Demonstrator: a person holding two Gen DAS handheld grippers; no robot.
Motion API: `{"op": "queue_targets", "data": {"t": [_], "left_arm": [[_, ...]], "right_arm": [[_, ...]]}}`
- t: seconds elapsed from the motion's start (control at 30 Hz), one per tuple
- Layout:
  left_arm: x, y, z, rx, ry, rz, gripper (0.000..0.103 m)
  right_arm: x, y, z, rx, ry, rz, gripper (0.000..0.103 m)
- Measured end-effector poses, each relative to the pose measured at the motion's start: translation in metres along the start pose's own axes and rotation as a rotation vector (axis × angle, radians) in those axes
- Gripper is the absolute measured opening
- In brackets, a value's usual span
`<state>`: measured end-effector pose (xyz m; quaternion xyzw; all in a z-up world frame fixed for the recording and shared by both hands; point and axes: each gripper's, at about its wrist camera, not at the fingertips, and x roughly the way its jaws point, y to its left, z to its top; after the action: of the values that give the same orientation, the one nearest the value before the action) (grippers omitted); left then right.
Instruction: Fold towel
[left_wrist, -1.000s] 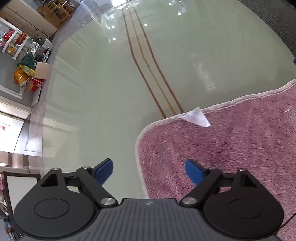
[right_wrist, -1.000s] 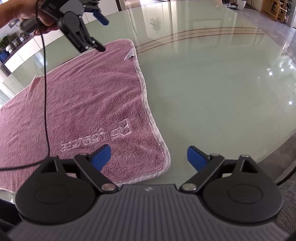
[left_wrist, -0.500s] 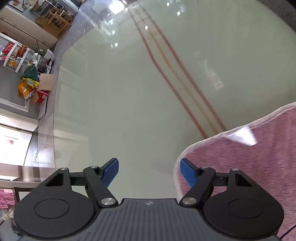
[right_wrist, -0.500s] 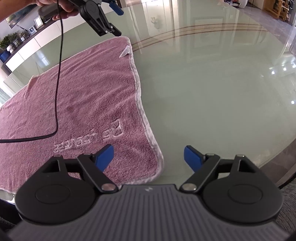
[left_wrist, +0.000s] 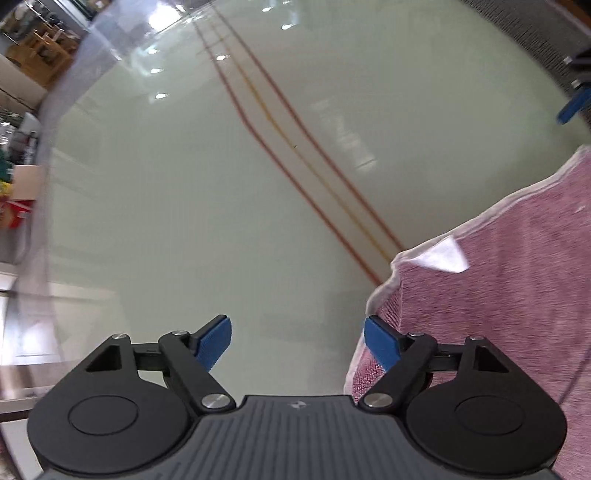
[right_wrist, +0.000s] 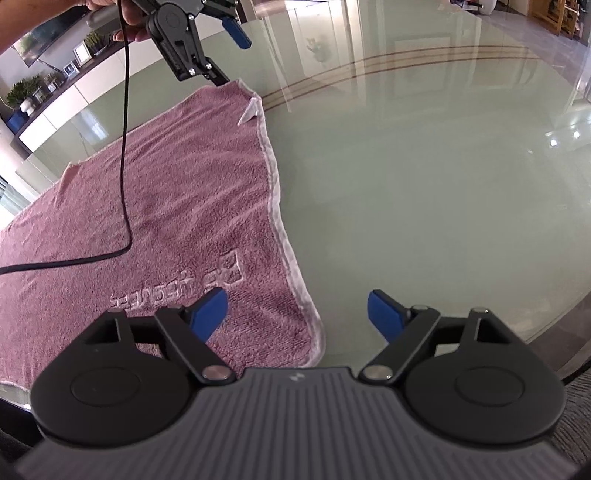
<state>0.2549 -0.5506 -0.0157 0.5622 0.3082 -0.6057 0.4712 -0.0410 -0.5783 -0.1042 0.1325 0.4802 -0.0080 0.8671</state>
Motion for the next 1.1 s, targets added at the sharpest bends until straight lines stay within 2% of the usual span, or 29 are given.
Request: {"op": "queue_targets", "data": {"t": [0.13, 0.3, 0.53, 0.63, 0.83, 1.0, 1.1], "left_arm": [[-0.014, 0.012, -0.001, -0.036, -0.01, -0.075, 0.082], [-0.005, 0.007, -0.003, -0.021, 0.055, -0.144, 0.082], [0.011, 0.009, 0.002, -0.021, 0.082, -0.173, 0.066], [0.008, 0.017, 0.004, -0.04, 0.075, -0.17, 0.062], [0.004, 0.031, 0.003, -0.062, 0.078, -0.155, 0.064], [-0.004, 0.035, 0.001, -0.053, 0.079, -0.114, 0.063], [-0.008, 0.035, 0.001, -0.048, 0.085, -0.12, 0.063]], "right_arm": [[0.0, -0.004, -0.002, 0.001, -0.005, 0.001, 0.085], [0.0, -0.005, -0.001, 0.003, -0.011, 0.018, 0.083], [-0.003, -0.008, -0.003, 0.004, -0.014, 0.026, 0.08], [-0.004, -0.009, -0.004, 0.004, -0.018, 0.027, 0.08], [-0.003, -0.007, -0.003, 0.0, -0.022, 0.036, 0.081], [-0.001, -0.005, -0.005, -0.003, -0.026, 0.037, 0.081], [-0.002, -0.004, -0.006, 0.0, -0.027, 0.039, 0.081]]}}
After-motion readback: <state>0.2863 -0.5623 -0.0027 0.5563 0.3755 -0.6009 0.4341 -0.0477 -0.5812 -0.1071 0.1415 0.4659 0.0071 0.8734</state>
